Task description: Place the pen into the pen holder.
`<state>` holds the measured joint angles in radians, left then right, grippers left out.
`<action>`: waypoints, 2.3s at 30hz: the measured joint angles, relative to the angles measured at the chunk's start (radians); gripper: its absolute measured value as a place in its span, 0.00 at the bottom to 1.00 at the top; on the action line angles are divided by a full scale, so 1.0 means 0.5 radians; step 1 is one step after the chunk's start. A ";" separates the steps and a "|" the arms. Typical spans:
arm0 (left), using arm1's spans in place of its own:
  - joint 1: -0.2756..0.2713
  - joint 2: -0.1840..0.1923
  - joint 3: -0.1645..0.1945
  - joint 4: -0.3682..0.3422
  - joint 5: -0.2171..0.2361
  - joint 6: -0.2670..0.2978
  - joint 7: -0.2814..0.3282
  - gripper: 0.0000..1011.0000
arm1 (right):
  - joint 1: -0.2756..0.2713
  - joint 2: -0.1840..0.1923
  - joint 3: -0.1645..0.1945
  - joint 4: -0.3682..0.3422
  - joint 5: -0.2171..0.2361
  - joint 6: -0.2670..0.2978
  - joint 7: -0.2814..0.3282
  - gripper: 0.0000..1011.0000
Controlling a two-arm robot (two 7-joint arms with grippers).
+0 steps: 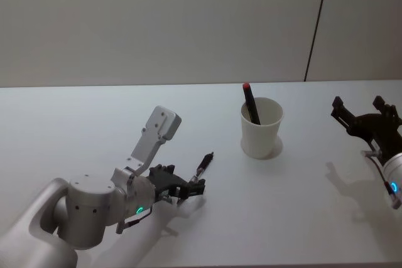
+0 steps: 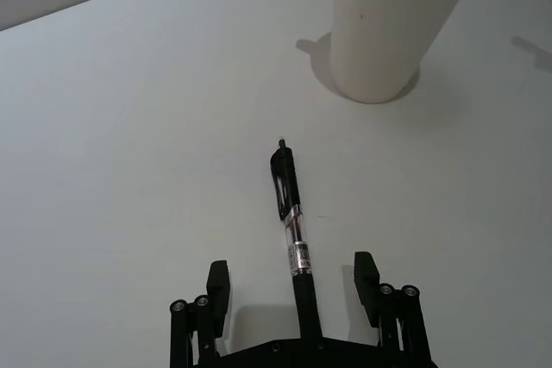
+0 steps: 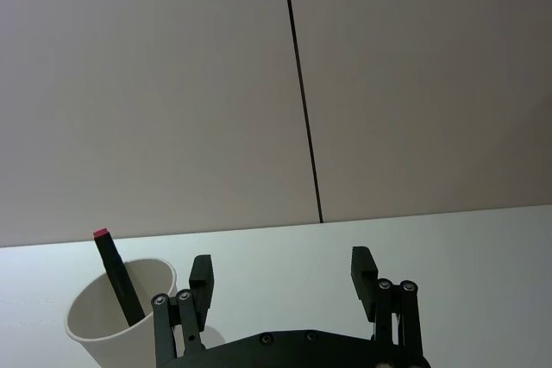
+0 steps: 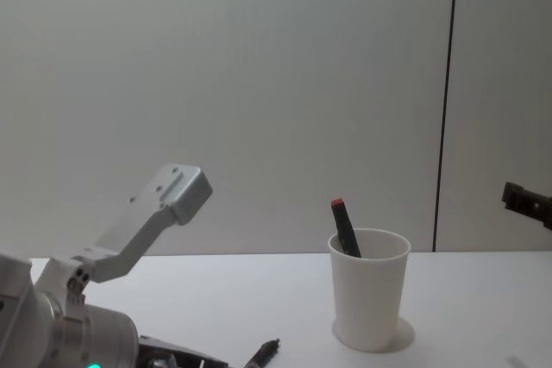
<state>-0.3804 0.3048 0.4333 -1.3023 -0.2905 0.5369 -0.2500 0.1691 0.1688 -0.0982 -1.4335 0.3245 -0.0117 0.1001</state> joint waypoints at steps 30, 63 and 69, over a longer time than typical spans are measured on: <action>-0.033 -0.039 0.028 0.122 0.105 0.022 -0.028 0.13 | 0.000 0.000 0.000 0.000 0.000 0.000 0.000 0.99; 0.138 0.069 -0.036 -0.183 0.012 -0.476 0.154 0.13 | 0.000 0.000 0.000 0.000 0.000 0.000 0.000 0.99; 0.171 0.093 -0.051 -0.237 0.002 -0.654 0.160 0.13 | 0.000 0.000 0.000 0.000 0.000 0.000 0.000 0.99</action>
<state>-0.2950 0.3511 0.4079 -1.4208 -0.2894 0.2101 -0.1698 0.1691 0.1688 -0.0983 -1.4334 0.3246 -0.0118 0.1000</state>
